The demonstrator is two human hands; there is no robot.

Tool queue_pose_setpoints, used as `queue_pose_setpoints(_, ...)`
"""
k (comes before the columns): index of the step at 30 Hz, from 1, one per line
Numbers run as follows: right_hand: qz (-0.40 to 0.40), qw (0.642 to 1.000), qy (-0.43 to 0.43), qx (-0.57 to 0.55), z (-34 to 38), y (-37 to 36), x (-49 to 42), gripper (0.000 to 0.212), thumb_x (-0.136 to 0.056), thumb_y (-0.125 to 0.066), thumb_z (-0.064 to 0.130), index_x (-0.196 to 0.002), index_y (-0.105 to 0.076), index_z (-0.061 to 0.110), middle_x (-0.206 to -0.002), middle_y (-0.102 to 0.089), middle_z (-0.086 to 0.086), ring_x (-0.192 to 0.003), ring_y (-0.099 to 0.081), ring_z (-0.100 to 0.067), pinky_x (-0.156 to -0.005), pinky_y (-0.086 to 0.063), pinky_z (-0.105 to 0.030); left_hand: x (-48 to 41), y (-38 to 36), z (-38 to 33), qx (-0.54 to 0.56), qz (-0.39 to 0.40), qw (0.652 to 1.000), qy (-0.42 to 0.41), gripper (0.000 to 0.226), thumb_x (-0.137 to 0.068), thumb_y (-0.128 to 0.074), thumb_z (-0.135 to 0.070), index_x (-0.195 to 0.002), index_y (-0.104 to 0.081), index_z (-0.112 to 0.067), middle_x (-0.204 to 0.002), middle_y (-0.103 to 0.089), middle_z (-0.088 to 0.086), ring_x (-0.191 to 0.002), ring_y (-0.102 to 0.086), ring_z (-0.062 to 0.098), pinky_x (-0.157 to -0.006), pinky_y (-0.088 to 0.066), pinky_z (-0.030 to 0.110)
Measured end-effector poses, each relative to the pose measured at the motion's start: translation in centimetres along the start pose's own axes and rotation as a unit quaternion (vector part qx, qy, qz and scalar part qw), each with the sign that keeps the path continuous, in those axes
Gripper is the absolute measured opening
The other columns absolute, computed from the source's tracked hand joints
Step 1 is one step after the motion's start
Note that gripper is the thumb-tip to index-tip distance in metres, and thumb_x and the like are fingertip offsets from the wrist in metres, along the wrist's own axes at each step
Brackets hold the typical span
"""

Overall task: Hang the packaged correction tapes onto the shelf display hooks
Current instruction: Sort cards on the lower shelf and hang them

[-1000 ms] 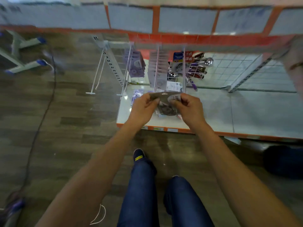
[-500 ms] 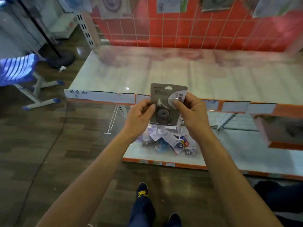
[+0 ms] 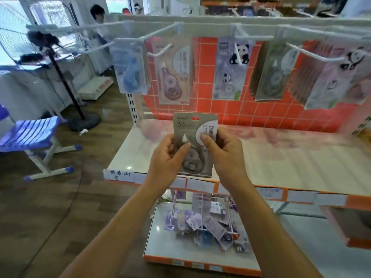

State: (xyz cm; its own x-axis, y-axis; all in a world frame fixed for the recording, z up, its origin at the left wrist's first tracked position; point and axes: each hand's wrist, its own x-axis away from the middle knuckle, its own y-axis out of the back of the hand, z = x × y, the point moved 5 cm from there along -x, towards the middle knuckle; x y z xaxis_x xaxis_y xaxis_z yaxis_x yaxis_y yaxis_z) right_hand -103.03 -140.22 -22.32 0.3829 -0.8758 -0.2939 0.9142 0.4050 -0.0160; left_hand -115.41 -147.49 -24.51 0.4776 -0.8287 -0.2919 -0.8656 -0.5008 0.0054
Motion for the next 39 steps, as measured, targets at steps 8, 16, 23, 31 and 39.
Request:
queue_pose_setpoints(8,-0.008,0.998,0.049,-0.03,3.1,-4.0,-2.5,0.011,-0.092,-0.06,0.009,-0.09,-0.064,0.019,-0.086,-0.069,-0.003,-0.081,-0.064,-0.016,-0.077,-0.057,-0.044,-3.5,3.5,-3.6,0.022,-0.021,0.998,-0.046,0.022,-0.084,-0.06,-0.03,-0.106,-0.058,-0.024,-0.097,-0.071,-0.004,-0.092,-0.069,0.008,-0.075,-0.054,0.021)
queue_pose_setpoints(16,-0.051,0.995,0.069,-0.05,4.1,-2.9,-2.4,0.008,-0.092,-0.059,0.009,-0.094,-0.065,0.015,-0.086,-0.071,0.002,-0.081,-0.067,-0.012,-0.072,-0.057,-0.029,-4.7,2.1,-4.6,0.053,0.009,0.997,-0.054,0.024,-0.091,-0.058,-0.017,-0.114,-0.058,-0.009,-0.099,-0.071,0.007,-0.09,-0.07,0.014,-0.074,-0.057,0.025)
queue_pose_setpoints(23,-0.101,0.989,0.087,-0.065,5.0,2.0,-2.0,0.008,-0.092,-0.058,0.005,-0.095,-0.065,0.009,-0.089,-0.07,-0.008,-0.082,-0.067,-0.018,-0.072,-0.058,-0.034,-4.6,-2.8,-5.8,0.077,0.056,0.99,-0.102,0.016,-0.085,-0.057,-0.032,-0.1,-0.058,-0.026,-0.087,-0.071,-0.016,-0.085,-0.068,0.005,-0.068,-0.056,0.02)
queue_pose_setpoints(31,-0.12,0.983,0.12,-0.068,6.6,8.8,-2.1,0.011,-0.091,-0.058,0.003,-0.093,-0.064,0.011,-0.086,-0.071,0.002,-0.082,-0.067,-0.013,-0.067,-0.055,-0.026,-4.8,-9.3,-7.2,0.06,0.07,0.979,-0.182,0.012,-0.087,-0.058,-0.029,-0.1,-0.058,-0.03,-0.087,-0.069,-0.014,-0.08,-0.066,0.006,-0.067,-0.056,0.021)
queue_pose_setpoints(39,-0.151,0.974,0.136,-0.104,6.6,14.6,-2.8,0.012,-0.084,-0.061,0.01,-0.087,-0.068,0.02,-0.085,-0.071,0.001,-0.083,-0.066,-0.016,-0.071,-0.055,-0.029,-5.1,-15.5,-7.8,0.058,0.103,0.974,-0.195,0.014,-0.09,-0.061,-0.021,-0.103,-0.057,-0.026,-0.09,-0.068,-0.016,-0.081,-0.067,0.004,-0.065,-0.052,0.015)
